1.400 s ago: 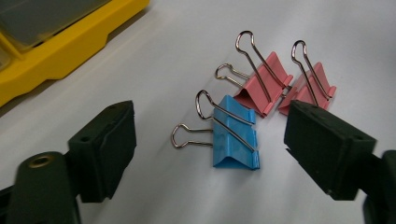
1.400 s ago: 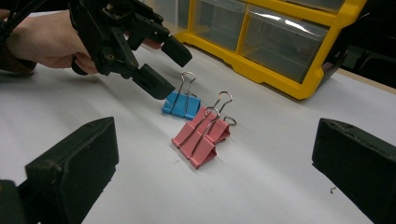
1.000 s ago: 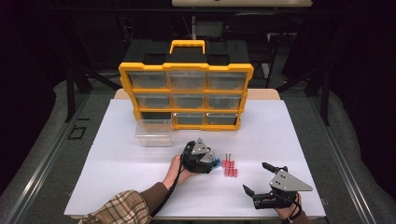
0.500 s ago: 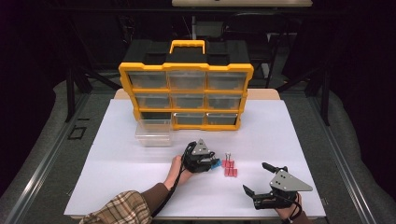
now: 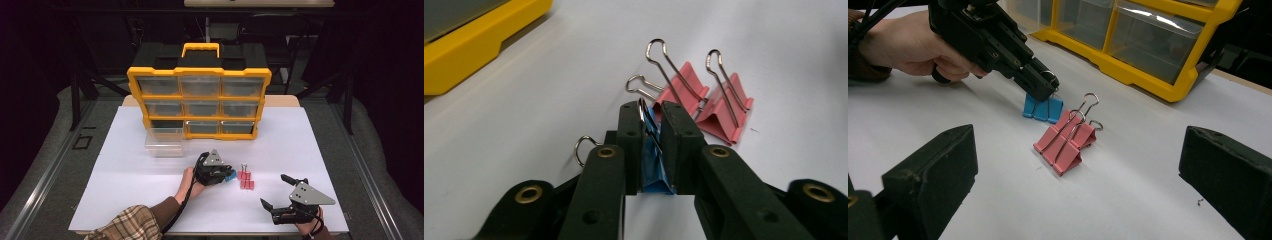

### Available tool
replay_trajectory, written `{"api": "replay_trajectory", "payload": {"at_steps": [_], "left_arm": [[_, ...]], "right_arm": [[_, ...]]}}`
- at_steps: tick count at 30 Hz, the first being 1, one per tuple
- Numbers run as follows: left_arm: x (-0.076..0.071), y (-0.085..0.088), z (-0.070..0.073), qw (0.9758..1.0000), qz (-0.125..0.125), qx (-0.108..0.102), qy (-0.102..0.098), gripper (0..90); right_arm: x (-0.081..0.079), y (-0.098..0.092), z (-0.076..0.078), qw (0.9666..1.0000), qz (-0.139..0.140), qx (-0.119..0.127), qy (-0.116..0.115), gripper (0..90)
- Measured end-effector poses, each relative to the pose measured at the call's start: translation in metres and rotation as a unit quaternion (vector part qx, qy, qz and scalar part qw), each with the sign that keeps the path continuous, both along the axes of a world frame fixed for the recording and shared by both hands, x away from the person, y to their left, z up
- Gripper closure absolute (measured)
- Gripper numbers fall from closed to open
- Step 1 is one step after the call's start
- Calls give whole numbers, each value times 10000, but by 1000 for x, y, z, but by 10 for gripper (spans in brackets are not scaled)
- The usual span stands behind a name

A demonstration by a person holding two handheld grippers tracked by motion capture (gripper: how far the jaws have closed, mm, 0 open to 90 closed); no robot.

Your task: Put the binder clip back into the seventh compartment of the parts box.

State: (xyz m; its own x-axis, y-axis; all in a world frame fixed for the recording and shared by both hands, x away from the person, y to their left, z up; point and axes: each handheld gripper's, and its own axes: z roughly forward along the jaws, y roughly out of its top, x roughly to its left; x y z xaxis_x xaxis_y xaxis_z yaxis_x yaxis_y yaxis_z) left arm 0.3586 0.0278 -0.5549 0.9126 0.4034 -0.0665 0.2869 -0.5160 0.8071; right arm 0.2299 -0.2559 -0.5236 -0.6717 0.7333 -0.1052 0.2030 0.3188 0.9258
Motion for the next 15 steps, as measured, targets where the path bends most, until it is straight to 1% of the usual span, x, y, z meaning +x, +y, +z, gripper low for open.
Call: {"api": "replay_trajectory", "payload": {"at_steps": [4,10,11,15], "left_arm": [[-1,0,2,10000,-60,-17,11,832],[-3,2,5,9999,-100,-93,12,865],[-3,3,5,9999,-77,-80,-9,882],[-3,5,6,9999,-83,-90,14,885]], "right_arm": [[1,0,0,10000,3,-8,11,18],[0,0,0,10000,0,-12,6,17],[0,0,0,10000,2,-11,11,17],[0,0,0,10000,-8,-11,4,17]]}}
